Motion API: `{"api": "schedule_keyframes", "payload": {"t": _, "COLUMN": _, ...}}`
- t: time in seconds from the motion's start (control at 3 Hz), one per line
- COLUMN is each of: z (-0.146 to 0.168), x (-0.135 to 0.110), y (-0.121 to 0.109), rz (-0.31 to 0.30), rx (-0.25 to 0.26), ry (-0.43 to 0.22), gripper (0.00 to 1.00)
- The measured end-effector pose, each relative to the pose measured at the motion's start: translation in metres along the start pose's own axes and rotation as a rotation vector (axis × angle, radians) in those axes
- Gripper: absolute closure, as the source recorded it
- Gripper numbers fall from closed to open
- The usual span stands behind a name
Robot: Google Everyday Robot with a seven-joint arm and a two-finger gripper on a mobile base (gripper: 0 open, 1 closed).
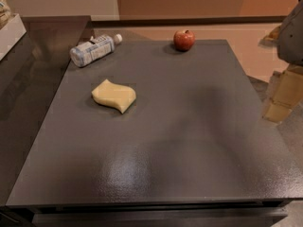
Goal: Move apple near sponge
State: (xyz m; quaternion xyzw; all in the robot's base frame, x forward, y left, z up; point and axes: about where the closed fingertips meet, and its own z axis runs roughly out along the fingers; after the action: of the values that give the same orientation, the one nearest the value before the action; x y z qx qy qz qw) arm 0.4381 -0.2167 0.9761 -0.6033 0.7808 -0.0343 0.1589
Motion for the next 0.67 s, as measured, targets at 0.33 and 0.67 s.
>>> {"api": "schedule_keyframes", "payload": {"t": 0.33, "z": 0.0, "x": 0.0, "y": 0.0, "rz": 0.0, "rx": 0.0, "ry": 0.0, "gripper": 0.0}}
{"api": "schedule_keyframes", "payload": {"t": 0.67, "z": 0.01, "x": -0.006, "y": -0.021, "rz": 0.022, "rx": 0.013, "ry": -0.04, "gripper": 0.0}}
